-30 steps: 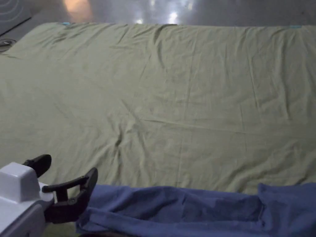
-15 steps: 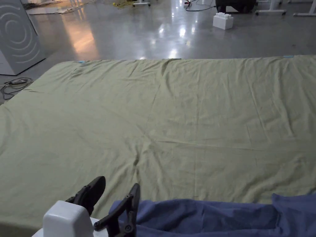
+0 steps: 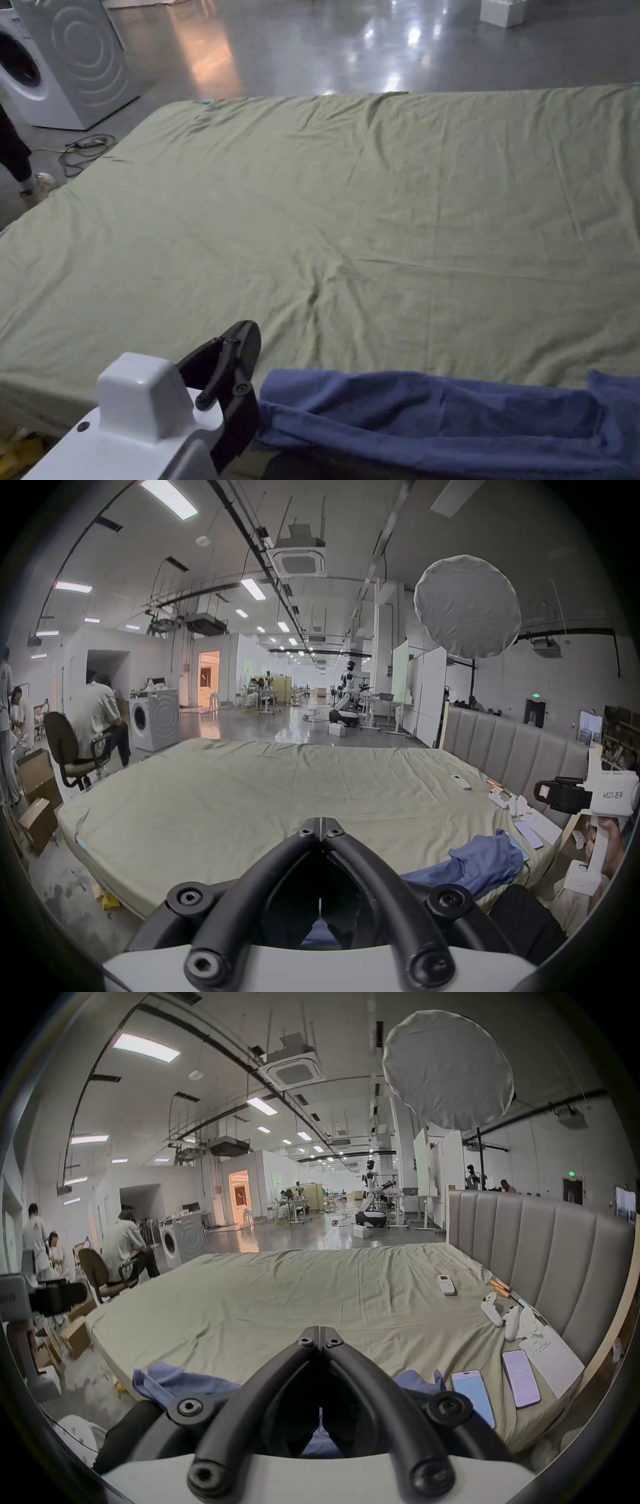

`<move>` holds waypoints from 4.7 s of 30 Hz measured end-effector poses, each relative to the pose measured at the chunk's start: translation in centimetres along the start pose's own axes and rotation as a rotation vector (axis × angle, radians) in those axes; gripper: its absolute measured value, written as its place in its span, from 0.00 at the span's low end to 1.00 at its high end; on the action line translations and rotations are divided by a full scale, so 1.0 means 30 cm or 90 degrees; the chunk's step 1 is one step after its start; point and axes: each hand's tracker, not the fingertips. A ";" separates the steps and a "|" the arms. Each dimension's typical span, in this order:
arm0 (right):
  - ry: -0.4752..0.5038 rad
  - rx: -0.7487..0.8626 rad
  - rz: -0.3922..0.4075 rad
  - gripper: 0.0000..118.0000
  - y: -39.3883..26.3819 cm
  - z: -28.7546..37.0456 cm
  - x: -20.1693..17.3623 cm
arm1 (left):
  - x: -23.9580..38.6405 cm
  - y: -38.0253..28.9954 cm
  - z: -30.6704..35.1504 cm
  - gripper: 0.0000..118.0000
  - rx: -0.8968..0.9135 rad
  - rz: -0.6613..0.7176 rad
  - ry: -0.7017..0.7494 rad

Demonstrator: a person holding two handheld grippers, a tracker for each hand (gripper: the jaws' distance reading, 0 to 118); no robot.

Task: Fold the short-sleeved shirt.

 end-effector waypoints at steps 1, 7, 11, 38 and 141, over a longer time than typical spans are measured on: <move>-0.004 0.003 -0.003 0.00 0.000 0.000 0.006 | -0.018 -0.004 -0.009 0.00 -0.007 0.010 -0.001; 0.007 -0.012 -0.051 0.00 -0.002 -0.006 0.038 | -0.231 -0.141 -0.196 0.50 -0.170 0.194 -0.093; 0.002 -0.035 -0.076 0.00 -0.012 -0.004 0.042 | -0.402 -0.339 -0.357 0.92 -0.224 0.408 -0.116; -0.045 -0.117 -0.047 0.00 -0.046 -0.004 0.078 | -0.520 -0.399 -0.678 0.09 -0.282 0.531 -0.181; -0.042 -0.174 -0.084 0.00 -0.257 0.162 0.190 | 0.519 -0.309 -0.811 0.83 -0.436 0.139 -0.253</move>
